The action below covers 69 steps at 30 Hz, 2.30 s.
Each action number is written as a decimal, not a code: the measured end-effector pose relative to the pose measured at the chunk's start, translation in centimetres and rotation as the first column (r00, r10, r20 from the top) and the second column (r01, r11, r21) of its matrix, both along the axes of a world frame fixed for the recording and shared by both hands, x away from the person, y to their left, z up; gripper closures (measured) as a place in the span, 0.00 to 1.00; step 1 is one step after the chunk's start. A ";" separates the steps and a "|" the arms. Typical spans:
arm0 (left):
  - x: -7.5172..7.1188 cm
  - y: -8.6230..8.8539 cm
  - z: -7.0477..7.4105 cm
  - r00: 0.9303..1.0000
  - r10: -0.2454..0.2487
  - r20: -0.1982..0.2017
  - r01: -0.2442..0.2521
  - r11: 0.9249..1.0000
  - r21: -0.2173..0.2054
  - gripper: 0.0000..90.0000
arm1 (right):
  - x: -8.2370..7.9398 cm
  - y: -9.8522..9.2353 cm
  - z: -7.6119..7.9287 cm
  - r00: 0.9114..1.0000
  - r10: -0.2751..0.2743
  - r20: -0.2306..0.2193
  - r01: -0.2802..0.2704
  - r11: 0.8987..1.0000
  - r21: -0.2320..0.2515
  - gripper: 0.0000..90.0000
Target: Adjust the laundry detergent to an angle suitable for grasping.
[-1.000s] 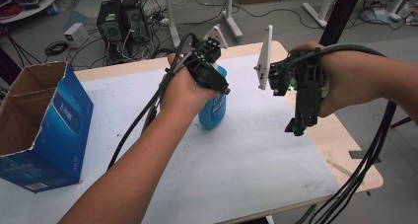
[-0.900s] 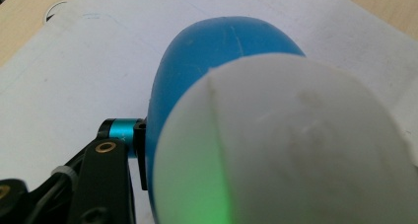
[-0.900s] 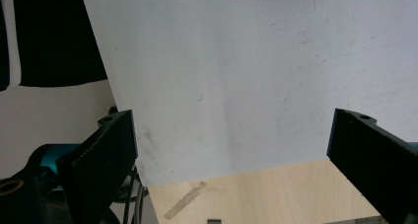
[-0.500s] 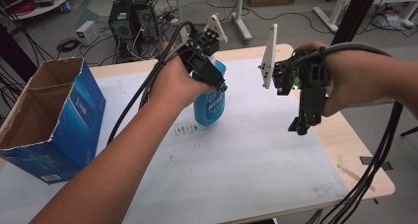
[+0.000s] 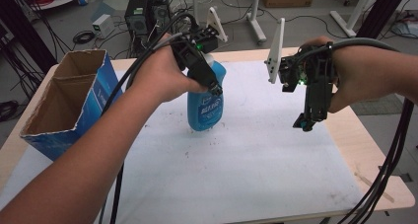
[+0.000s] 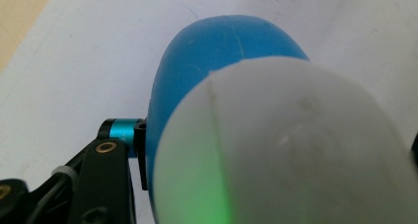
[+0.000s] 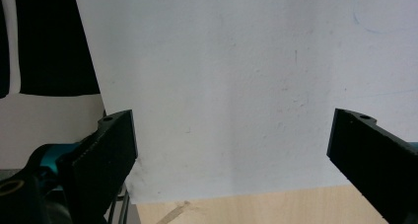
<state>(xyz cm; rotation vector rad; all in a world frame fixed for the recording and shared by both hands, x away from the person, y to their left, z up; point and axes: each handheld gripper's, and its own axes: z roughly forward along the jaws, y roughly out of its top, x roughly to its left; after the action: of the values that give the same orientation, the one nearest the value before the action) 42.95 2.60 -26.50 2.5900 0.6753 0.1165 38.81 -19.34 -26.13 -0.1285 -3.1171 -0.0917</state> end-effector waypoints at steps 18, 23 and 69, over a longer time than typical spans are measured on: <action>-2.3 4.6 0.6 0.956 -0.288 -0.046 0.287 0.957 -0.032 0.45 | 1.8 4.4 1.4 0.998 0.066 0.001 -0.066 0.998 -0.006 0.04; -2.9 4.8 0.3 0.930 -0.364 -0.054 0.362 0.931 -0.041 0.45 | 1.8 4.8 1.4 0.997 0.075 -0.001 -0.075 0.997 -0.005 0.04; -6.0 7.8 -4.3 0.678 -0.734 0.030 0.733 0.672 -0.110 0.45 | 1.7 6.1 0.9 0.996 0.093 -0.007 -0.093 0.995 -0.026 0.04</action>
<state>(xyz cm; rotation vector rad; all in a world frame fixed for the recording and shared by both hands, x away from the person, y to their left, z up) 36.92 10.43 -30.76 2.5402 -0.3998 -0.2008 40.55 -13.22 -25.20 0.0156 -3.1134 -0.0492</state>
